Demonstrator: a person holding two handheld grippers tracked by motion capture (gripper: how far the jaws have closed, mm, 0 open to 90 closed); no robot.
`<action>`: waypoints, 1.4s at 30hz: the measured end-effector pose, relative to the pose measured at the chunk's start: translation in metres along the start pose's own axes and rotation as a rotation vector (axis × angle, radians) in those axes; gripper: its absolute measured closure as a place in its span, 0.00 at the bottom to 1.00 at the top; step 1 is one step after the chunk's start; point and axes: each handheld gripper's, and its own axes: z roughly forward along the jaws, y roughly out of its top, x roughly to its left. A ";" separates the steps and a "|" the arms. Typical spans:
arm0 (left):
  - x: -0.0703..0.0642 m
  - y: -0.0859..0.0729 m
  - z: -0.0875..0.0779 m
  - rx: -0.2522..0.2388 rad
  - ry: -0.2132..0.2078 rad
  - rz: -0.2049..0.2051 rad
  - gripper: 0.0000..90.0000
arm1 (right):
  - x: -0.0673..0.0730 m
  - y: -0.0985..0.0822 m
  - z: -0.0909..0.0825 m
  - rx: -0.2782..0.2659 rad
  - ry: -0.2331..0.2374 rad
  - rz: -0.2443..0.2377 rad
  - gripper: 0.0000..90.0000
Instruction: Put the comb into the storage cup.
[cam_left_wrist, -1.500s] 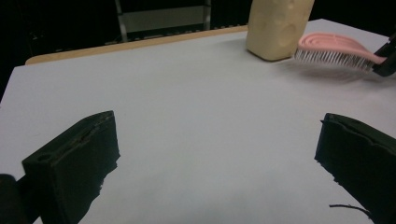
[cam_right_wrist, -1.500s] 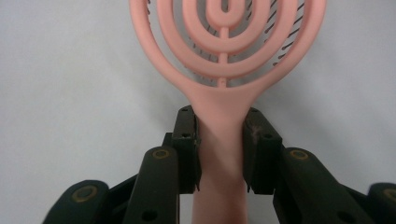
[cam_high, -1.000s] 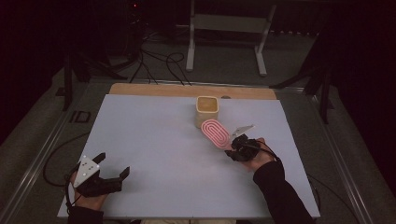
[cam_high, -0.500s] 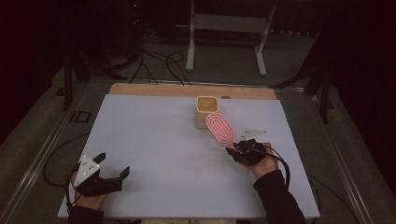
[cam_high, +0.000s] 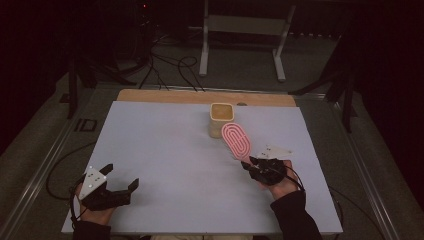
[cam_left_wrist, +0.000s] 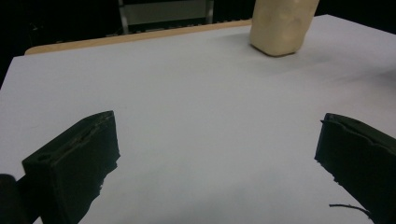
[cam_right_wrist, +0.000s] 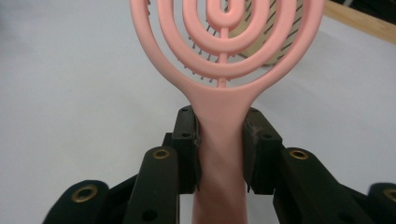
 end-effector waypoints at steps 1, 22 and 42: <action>0.000 0.000 0.000 -0.001 -0.002 -0.001 0.00 | 0.001 0.000 0.000 -0.005 -0.003 -0.007 0.78; -0.007 0.003 0.005 0.013 -0.034 -0.014 0.00 | 0.015 0.006 0.006 -0.107 0.033 -0.010 0.78; -0.019 0.026 0.004 0.006 -0.051 -0.020 0.00 | 0.029 0.031 0.014 -0.126 0.080 -0.059 0.78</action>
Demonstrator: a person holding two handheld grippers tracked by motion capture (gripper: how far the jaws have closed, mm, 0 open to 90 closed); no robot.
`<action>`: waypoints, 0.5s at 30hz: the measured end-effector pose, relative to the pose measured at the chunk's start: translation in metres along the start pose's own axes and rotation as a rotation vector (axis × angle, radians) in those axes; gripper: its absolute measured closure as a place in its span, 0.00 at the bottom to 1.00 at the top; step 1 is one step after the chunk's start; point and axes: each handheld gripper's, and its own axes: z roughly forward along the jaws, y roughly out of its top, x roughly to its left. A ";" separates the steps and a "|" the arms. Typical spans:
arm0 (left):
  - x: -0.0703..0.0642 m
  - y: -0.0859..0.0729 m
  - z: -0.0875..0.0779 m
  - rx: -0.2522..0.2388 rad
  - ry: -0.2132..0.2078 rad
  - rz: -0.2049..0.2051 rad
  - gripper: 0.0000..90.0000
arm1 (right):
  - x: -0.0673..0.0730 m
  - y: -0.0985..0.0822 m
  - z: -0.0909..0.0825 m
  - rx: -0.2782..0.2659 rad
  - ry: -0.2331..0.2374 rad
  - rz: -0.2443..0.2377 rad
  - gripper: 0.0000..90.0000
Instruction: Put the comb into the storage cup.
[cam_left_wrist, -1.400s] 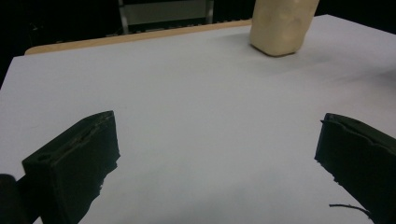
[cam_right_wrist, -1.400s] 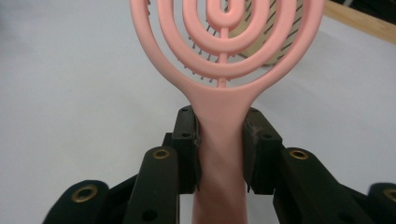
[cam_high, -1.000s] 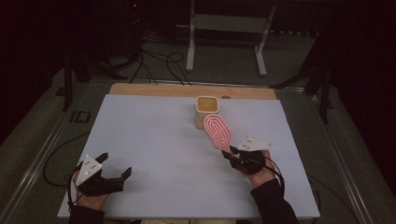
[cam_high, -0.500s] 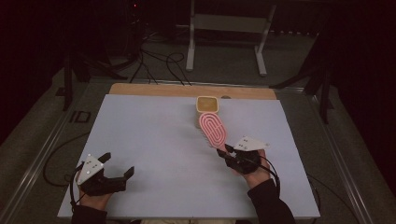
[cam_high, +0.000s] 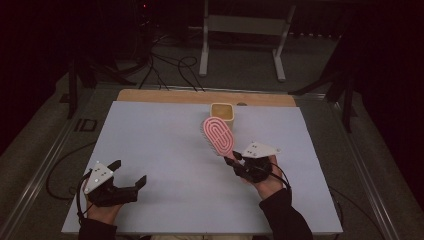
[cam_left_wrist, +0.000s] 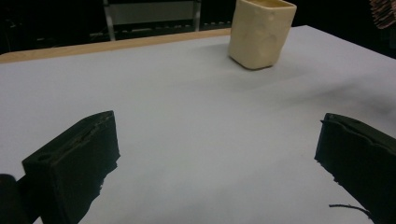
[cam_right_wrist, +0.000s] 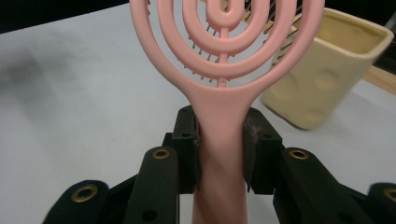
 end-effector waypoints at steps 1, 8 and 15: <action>0.000 0.001 0.000 0.001 -0.002 0.001 0.00 | 0.000 0.001 0.001 -0.001 0.002 -0.003 0.78; 0.000 0.008 0.006 0.003 -0.033 -0.016 0.00 | 0.001 0.003 0.007 -0.004 0.013 -0.001 0.78; -0.009 0.014 0.017 0.042 -0.063 0.011 0.00 | 0.007 0.001 0.010 -0.001 0.027 -0.002 0.78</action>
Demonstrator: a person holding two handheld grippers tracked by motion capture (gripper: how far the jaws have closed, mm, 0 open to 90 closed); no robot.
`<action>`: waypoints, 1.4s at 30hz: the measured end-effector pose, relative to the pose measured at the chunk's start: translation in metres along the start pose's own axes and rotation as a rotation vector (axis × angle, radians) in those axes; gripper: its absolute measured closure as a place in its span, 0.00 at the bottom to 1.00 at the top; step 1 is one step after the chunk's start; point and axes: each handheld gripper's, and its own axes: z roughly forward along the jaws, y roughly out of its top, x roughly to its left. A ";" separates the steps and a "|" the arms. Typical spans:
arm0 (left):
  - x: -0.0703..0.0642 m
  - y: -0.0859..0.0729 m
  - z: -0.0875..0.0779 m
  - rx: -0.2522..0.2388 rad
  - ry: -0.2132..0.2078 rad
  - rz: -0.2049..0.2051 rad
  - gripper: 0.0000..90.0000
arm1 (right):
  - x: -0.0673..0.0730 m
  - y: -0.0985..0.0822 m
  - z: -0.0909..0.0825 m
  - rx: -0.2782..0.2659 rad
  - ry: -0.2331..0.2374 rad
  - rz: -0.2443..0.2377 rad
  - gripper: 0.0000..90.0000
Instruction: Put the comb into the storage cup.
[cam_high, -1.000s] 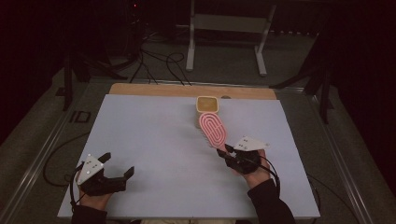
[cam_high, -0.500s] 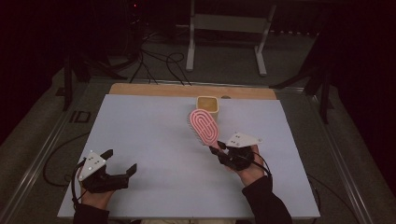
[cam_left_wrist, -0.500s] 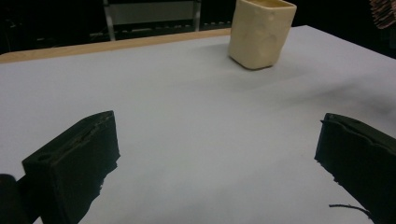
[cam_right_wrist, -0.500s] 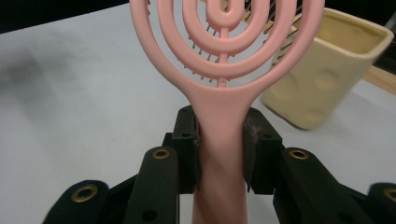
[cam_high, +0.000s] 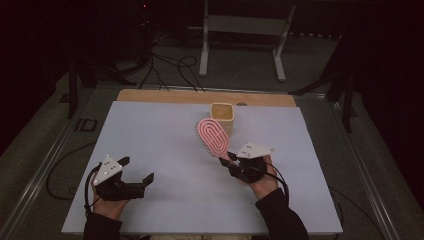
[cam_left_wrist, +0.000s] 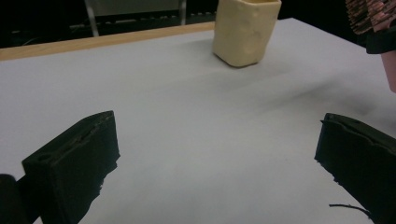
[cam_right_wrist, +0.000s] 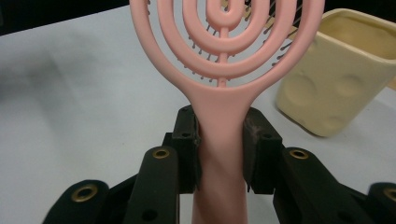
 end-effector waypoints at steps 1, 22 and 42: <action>-0.001 0.001 0.001 -0.003 -0.002 0.001 0.00 | 0.000 0.000 0.000 0.001 0.002 -0.002 0.78; -0.026 0.036 0.024 -0.033 -0.075 0.041 0.00 | 0.010 -0.002 0.003 -0.003 0.018 -0.001 0.78; -0.040 0.051 0.038 -0.039 -0.125 0.051 0.00 | 0.013 -0.005 0.008 0.008 0.018 -0.005 0.78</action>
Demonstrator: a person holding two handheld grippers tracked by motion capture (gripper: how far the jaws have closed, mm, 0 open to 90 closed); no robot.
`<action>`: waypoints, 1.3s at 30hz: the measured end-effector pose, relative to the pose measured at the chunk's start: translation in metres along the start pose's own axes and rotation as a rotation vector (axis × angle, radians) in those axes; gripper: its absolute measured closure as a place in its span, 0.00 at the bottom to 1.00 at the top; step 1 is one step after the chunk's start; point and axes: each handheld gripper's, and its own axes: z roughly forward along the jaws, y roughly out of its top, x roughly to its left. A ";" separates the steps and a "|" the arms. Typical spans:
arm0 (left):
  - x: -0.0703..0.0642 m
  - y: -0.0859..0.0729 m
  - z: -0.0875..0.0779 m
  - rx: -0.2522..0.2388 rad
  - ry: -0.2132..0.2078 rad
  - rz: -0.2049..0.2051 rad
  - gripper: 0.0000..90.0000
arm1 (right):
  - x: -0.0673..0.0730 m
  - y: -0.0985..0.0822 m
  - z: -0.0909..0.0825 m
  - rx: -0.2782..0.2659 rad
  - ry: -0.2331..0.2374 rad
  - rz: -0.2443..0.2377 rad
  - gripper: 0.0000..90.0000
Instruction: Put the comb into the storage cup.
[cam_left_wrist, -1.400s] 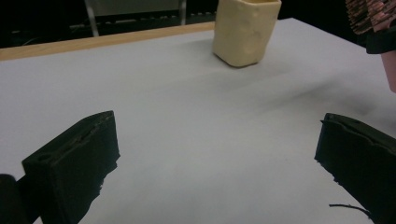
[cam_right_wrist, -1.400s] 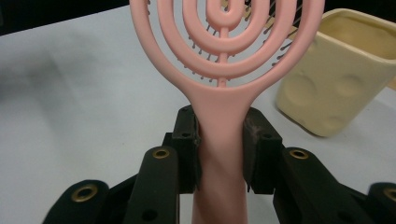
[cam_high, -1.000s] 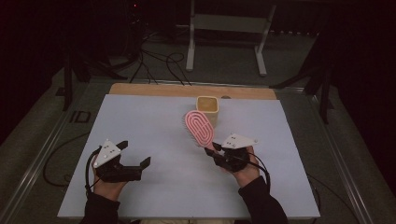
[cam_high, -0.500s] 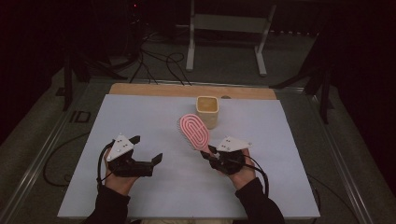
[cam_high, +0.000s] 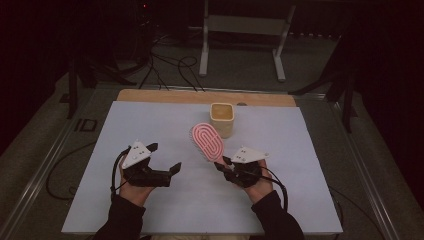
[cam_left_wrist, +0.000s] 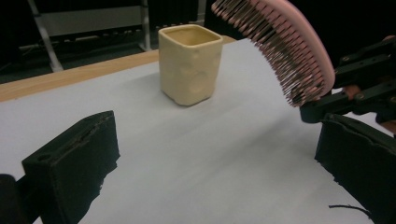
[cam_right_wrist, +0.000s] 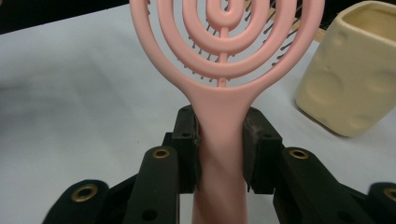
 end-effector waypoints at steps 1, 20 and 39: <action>-0.001 0.001 0.001 0.000 -0.001 0.000 0.00 | 0.000 0.000 0.000 0.003 0.001 -0.006 0.78; -0.010 0.015 0.010 -0.011 -0.019 0.007 0.00 | 0.000 0.000 0.001 0.002 0.001 -0.003 0.78; -0.019 0.020 0.028 0.008 -0.056 0.002 0.00 | 0.001 0.000 0.002 0.003 0.006 -0.010 0.78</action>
